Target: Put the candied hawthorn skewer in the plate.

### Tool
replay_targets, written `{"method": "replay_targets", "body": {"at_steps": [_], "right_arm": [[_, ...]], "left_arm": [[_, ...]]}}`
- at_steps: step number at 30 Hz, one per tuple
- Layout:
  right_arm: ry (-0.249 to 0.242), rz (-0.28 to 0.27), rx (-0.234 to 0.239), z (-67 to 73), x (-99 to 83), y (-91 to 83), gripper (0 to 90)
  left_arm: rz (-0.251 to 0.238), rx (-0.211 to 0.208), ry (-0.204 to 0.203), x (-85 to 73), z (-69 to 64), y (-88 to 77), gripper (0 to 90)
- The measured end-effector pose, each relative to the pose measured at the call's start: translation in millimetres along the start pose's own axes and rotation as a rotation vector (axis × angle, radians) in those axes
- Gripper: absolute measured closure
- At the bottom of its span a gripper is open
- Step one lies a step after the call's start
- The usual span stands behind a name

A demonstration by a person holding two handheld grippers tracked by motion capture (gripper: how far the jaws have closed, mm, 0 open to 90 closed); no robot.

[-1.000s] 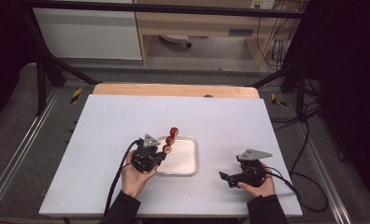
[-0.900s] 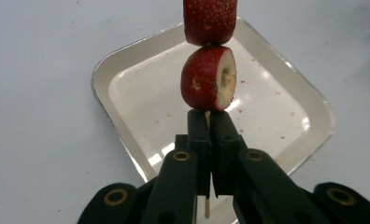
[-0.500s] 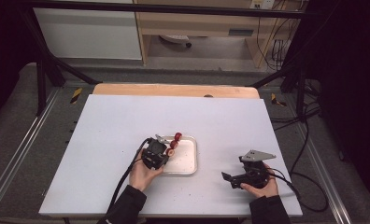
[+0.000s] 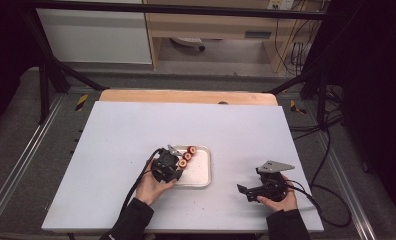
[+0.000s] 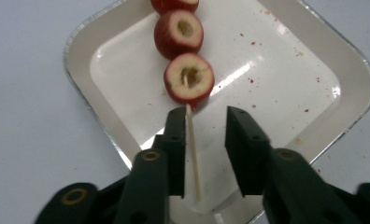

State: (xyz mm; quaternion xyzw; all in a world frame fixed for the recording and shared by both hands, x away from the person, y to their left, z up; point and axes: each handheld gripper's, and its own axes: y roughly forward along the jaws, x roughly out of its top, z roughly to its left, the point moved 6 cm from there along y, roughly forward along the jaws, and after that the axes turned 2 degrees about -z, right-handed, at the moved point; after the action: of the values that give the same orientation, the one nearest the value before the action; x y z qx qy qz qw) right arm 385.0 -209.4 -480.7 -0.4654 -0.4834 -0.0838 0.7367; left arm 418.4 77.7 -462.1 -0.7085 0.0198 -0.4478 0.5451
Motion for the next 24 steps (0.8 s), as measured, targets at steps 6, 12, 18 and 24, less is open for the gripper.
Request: {"method": "replay_targets", "body": {"at_steps": [6,12,18,24], "right_arm": [[0.013,-0.004,-0.003,-1.0,1.1,-1.8,1.4],[0.014,0.001,-0.005,-2.7,0.5,-2.2,1.1],[0.024,0.005,-0.006,-4.1,-1.1,-2.5,1.0],[0.026,0.015,-0.006,-5.3,-3.7,-1.8,1.0]], "left_arm": [[-0.057,-0.086,0.051,-5.7,6.3,-24.2,36.4],[-0.11,-0.094,0.091,-28.3,25.4,-44.1,17.9],[-0.125,-0.054,0.057,-62.6,49.7,-54.3,12.5],[-0.17,-0.026,-0.009,-95.1,70.3,-63.6,11.0]]}}
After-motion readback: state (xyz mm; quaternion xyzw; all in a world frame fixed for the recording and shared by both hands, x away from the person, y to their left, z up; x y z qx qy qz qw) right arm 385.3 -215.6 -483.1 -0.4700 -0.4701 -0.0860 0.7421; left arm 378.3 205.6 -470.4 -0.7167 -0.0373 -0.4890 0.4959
